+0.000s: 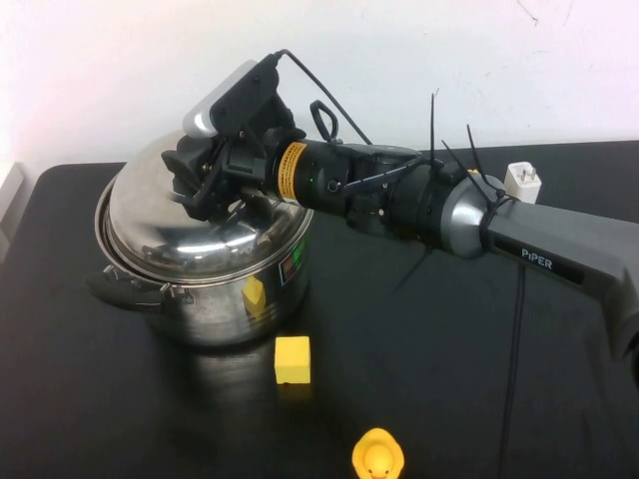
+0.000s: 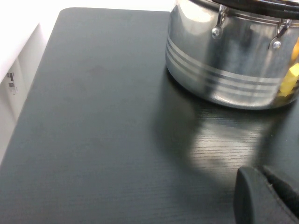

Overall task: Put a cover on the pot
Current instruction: Place the pot lid on the pot

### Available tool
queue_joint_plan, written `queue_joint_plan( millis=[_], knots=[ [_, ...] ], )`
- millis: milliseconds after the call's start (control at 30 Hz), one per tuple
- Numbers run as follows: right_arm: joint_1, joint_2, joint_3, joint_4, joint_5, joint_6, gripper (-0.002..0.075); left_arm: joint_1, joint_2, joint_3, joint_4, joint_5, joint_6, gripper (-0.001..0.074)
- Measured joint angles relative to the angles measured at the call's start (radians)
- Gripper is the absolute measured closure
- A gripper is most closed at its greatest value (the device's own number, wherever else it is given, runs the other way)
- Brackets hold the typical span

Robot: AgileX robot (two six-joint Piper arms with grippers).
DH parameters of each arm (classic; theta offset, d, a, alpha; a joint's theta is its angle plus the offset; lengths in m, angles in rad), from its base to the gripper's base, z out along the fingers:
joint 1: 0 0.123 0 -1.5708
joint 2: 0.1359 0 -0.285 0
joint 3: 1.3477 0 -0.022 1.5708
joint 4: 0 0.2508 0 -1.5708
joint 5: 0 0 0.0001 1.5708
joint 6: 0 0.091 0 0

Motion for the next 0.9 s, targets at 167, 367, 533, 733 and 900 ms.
queue_joint_plan(
  millis=[167,367,533,733,900],
  knots=[
    [0.0,0.0,0.0,0.0,-0.016,0.0,0.0386,0.0,0.0,0.0,0.0,0.0,0.0,0.0737],
    [0.0,0.0,0.0,0.002,-0.054,0.0,0.0386,0.0,0.0,0.0,0.0,0.0,0.0,0.0737],
    [0.0,0.0,0.0,0.005,-0.057,0.0,0.0386,0.0,0.0,0.0,0.0,0.0,0.0,0.0737],
    [0.0,0.0,0.0,0.003,-0.032,0.0,0.0386,0.0,0.0,0.0,0.0,0.0,0.0,0.0737],
    [0.0,0.0,0.0,0.001,-0.005,0.004,0.0386,0.0,0.0,0.0,0.0,0.0,0.0,0.0737]
  ],
)
